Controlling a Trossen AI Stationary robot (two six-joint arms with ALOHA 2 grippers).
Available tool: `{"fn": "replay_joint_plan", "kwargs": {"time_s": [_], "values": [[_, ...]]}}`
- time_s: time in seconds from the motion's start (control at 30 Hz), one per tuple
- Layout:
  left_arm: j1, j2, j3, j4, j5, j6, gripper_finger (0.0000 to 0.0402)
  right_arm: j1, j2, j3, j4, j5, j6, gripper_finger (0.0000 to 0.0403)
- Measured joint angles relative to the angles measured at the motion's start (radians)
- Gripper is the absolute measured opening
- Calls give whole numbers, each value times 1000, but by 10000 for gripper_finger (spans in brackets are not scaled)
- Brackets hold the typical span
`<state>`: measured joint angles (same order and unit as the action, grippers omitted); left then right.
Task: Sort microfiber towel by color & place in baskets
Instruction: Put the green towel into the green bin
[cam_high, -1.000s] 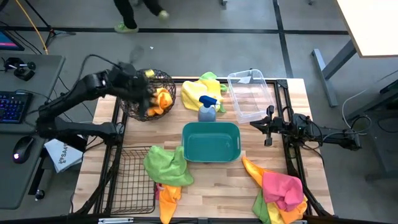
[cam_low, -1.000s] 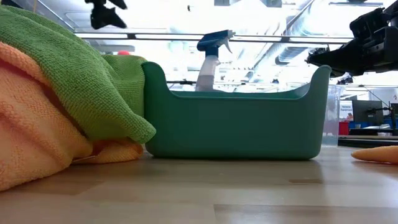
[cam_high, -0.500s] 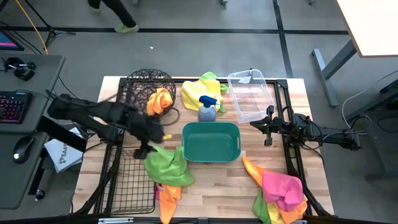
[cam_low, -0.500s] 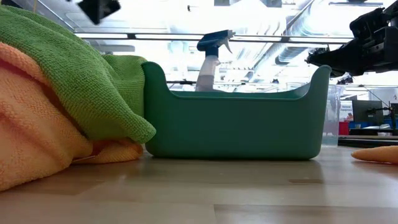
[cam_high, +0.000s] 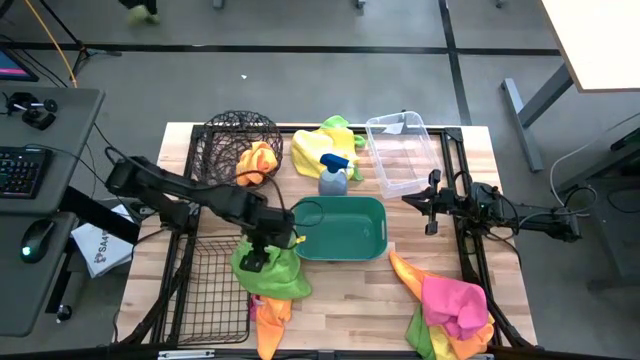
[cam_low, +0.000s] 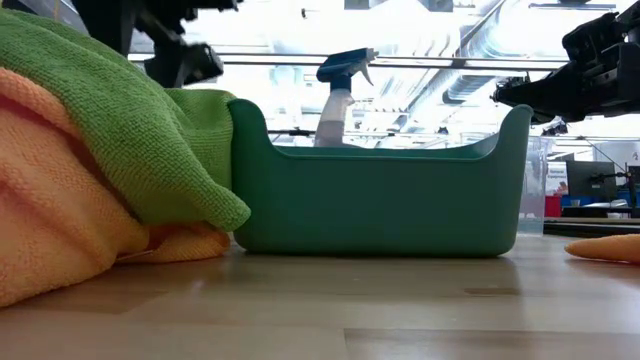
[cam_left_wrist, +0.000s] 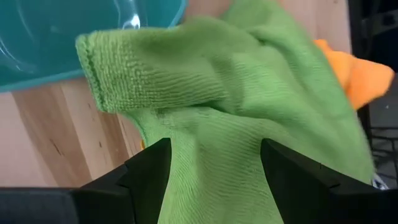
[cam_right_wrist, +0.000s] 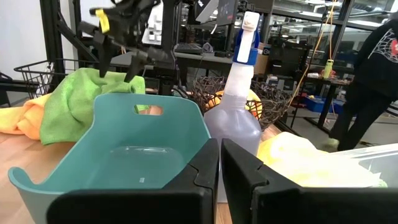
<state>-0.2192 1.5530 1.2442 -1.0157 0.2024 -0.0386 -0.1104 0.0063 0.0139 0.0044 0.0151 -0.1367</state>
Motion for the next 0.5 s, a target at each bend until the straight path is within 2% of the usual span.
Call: {"fn": "replay_joint_plan", "kwargs": {"time_s": [0.2,0.27,0.33,0.43,0.5], "values": [[0,70,0,0,21,-12,231,0,0,0,0,0,0,14],[0,77,0,0,25,-11,215,0,0,0,0,0,1,14],[0,68,7,-11,25,-4,174,0,0,0,0,0,0,14],[0,7,41,-43,24,5,60,0,0,0,0,0,1,14],[2,-59,77,-58,10,-10,18,0,0,0,0,0,0,14]]}}
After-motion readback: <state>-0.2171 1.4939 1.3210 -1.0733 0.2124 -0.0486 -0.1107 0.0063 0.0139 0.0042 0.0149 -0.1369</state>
